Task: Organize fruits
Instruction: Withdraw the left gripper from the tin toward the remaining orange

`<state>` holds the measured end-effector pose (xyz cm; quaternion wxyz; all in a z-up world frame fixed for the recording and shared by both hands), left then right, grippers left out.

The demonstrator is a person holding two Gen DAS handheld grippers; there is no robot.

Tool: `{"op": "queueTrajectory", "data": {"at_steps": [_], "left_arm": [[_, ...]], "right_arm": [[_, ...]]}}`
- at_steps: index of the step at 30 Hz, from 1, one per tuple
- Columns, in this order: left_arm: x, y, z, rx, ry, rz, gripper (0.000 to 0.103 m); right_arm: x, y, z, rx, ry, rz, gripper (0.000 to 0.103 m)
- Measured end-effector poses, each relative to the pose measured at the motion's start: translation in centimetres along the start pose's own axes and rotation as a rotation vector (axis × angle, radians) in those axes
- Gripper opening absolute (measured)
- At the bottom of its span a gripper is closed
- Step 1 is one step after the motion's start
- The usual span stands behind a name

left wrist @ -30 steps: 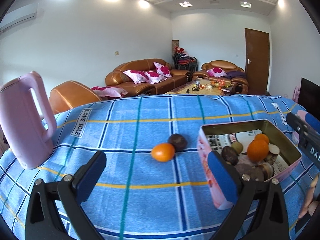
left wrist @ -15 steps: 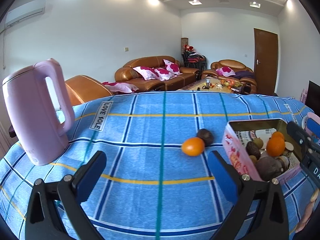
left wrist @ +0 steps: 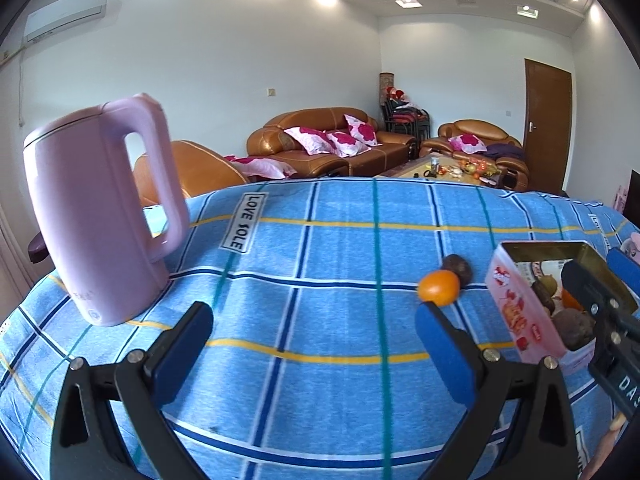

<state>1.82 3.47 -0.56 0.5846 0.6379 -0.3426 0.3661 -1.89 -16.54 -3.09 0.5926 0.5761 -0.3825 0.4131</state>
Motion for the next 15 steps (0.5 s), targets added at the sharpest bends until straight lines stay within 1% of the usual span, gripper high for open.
{"op": "queueTrajectory", "data": {"at_steps": [4, 7, 11, 15], "left_arm": [[0.0, -0.4, -1.4, 0.017, -0.013, -0.015, 0.103], [0.1, -1.0, -2.6, 0.049, -0.024, -0.03, 0.103], [0.4, -2.0, -4.5, 0.079, -0.007, -0.06, 0.103], [0.5, -2.9, -6.2, 0.109, 0.023, -0.069, 0.103]], "right_arm": [[0.0, -0.6, -1.9, 0.032, 0.027, -0.028, 0.078], [0.1, -1.2, -3.1, 0.058, 0.025, -0.059, 0.078], [0.1, -2.4, -4.8, 0.065, 0.033, -0.103, 0.078], [0.1, -4.0, -6.8, 0.074, 0.056, -0.157, 0.078]]}}
Point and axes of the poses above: each gripper's, at about its wrist camera, not at the fingertips, and y roughly against the way its jaws point, z to its right, x to its top, the point moved 2 cm from there along -y, roughly the way its jaws point, and after that the axes turned 1 degree about z, right-handed, at the moved point
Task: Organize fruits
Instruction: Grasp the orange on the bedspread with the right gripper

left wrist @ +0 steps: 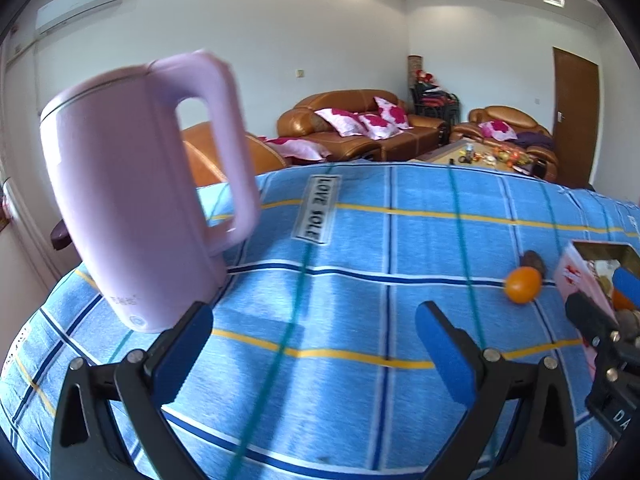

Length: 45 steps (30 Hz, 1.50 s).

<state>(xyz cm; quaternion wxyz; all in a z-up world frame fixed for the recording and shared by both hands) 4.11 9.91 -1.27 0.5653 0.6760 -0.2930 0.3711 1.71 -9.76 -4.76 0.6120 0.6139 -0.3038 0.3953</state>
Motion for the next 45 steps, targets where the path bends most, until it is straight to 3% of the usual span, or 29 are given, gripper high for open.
{"op": "queueTrajectory", "data": {"at_steps": [9, 18, 22, 31, 35, 40, 45], "left_arm": [[-0.2, -1.4, -2.4, -0.023, 0.09, -0.034, 0.103], [-0.3, -1.8, -3.1, -0.016, 0.118, -0.048, 0.103], [-0.3, -1.6, -3.2, -0.014, 0.118, -0.049, 0.103], [-0.4, -1.6, -3.2, -0.017, 0.119, -0.053, 0.103], [-0.3, -1.6, -3.0, -0.017, 0.113, -0.047, 0.103], [-0.4, -1.7, -2.8, -0.028, 0.106, -0.047, 0.103], [-0.3, -1.7, -2.5, -0.06, 0.094, -0.041, 0.103]], "right_arm": [[0.5, -6.0, -2.2, -0.06, -0.012, -0.198, 0.078], [0.8, -9.0, -2.4, -0.083, -0.052, -0.282, 0.077], [0.4, -10.1, -2.3, -0.077, -0.081, -0.342, 0.066], [0.8, -10.7, -1.1, -0.063, -0.137, -0.348, 0.065], [1.0, -10.4, -1.5, -0.053, -0.117, -0.337, 0.045], [0.9, -9.8, -1.8, -0.021, -0.11, -0.327, 0.044], [0.9, -6.8, -2.3, -0.031, -0.057, -0.214, 0.044]]}}
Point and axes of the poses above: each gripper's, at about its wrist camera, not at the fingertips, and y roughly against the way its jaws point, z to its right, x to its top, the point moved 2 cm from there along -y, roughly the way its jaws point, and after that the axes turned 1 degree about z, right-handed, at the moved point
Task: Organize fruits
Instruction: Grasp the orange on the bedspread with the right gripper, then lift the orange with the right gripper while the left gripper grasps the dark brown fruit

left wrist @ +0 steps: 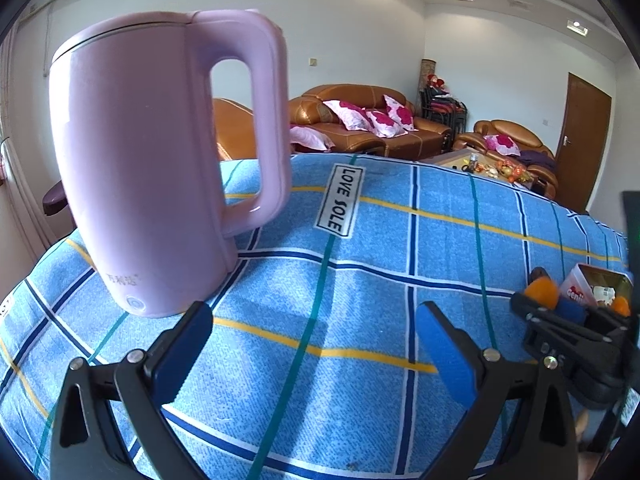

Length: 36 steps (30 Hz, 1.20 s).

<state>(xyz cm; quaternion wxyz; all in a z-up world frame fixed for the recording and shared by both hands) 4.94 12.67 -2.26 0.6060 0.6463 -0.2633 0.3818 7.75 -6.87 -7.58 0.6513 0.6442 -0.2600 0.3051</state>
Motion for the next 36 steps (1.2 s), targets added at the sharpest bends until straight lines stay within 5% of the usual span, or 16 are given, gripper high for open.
{"op": "queueTrajectory", "data": {"at_steps": [5, 10, 17, 23, 31, 36], "left_arm": [[0.0, -0.2, 0.8, -0.072, -0.02, -0.011, 0.103], [0.3, -0.5, 4.2, -0.194, -0.098, -0.037, 0.103], [1.0, -1.6, 12.6, -0.367, -0.318, -0.062, 0.094], [1.4, -3.2, 17.4, -0.497, -0.374, -0.133, 0.08], [1.6, -5.6, 21.1, -0.522, -0.418, -0.203, 0.066], [1.3, -7.2, 21.5, -0.496, -0.43, -0.273, 0.044]], "right_arm": [[-0.3, 4.4, 0.8, -0.059, 0.067, 0.198, 0.044], [-0.3, 7.0, 3.6, -0.137, 0.09, 0.292, 0.044], [-0.2, 8.3, 7.2, -0.206, 0.088, 0.339, 0.044], [0.2, 8.7, 9.0, -0.225, 0.073, 0.354, 0.044], [0.8, 8.7, 10.1, -0.249, 0.07, 0.367, 0.044], [0.9, 8.5, 10.1, -0.251, 0.07, 0.36, 0.044]]}}
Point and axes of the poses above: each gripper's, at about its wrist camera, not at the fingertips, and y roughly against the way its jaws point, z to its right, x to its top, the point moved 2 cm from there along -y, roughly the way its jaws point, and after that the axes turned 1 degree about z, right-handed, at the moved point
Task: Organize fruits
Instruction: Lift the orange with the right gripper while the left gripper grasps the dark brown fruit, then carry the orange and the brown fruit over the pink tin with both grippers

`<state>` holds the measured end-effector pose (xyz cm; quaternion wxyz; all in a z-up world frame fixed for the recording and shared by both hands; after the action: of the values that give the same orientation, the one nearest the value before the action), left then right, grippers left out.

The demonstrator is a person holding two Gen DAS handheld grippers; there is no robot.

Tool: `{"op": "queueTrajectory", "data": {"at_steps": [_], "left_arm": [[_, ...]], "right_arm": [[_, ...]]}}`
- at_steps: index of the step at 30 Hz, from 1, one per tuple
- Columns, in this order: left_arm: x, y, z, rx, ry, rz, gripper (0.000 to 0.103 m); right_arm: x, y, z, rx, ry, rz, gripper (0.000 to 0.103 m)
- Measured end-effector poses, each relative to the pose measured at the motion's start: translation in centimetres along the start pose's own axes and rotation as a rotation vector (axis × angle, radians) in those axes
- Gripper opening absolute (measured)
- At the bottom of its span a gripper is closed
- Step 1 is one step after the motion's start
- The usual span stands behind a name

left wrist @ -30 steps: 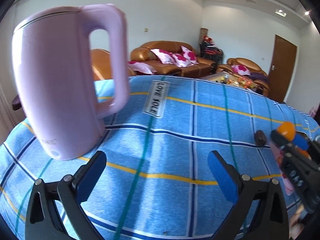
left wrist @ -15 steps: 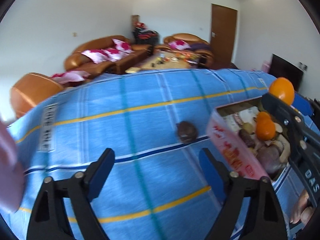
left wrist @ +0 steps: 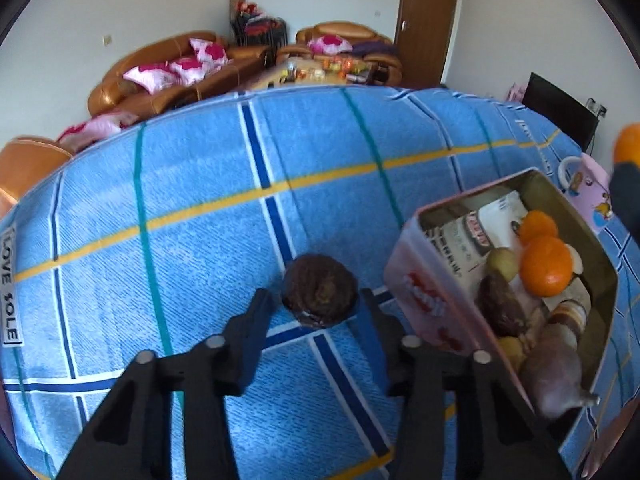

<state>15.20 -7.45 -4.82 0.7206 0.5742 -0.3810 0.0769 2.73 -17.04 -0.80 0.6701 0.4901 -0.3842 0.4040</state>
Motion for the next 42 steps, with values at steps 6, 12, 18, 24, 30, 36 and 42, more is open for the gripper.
{"op": "queueTrajectory", "data": {"at_steps": [6, 12, 18, 24, 30, 36, 42], "left_arm": [[0.3, 0.5, 0.0, 0.038, -0.004, 0.014, 0.039], [-0.5, 2.9, -1.8, 0.142, 0.072, 0.114, 0.039], [-3.3, 6.0, -5.4, 0.214, 0.201, 0.17, 0.039], [-6.4, 9.1, -7.4, 0.286, 0.253, 0.219, 0.039], [-8.2, 10.9, -7.7, 0.34, 0.267, 0.252, 0.039], [-9.5, 12.4, -7.6, 0.368, 0.3, 0.302, 0.039], [-10.4, 13.7, -7.1, 0.405, 0.309, 0.342, 0.039]], "right_arm": [[-0.1, -0.2, -0.3, 0.022, -0.005, -0.021, 0.044], [-0.1, 0.3, -0.9, 0.046, -0.007, -0.02, 0.044], [0.2, 1.2, -2.6, 0.079, 0.007, -0.019, 0.044], [0.2, 2.1, -4.7, 0.112, 0.025, -0.017, 0.044], [-0.2, 2.7, -6.1, 0.127, 0.035, -0.021, 0.044], [-1.0, 2.4, -6.7, 0.14, 0.03, -0.047, 0.044], [-2.0, 2.5, -7.5, 0.163, 0.025, -0.049, 0.044]]}}
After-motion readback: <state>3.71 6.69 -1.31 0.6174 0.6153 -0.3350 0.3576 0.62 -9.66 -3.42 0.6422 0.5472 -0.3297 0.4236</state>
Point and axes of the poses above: each gripper's, at about its wrist camera, not at the fingertips, and y roughly against the way its jaws point, z to its right, x to its top, the point moved 2 cm from there along -y, roughly the way its jaws point, and after that the axes turned 1 degree about z, right-handed, at the moved point
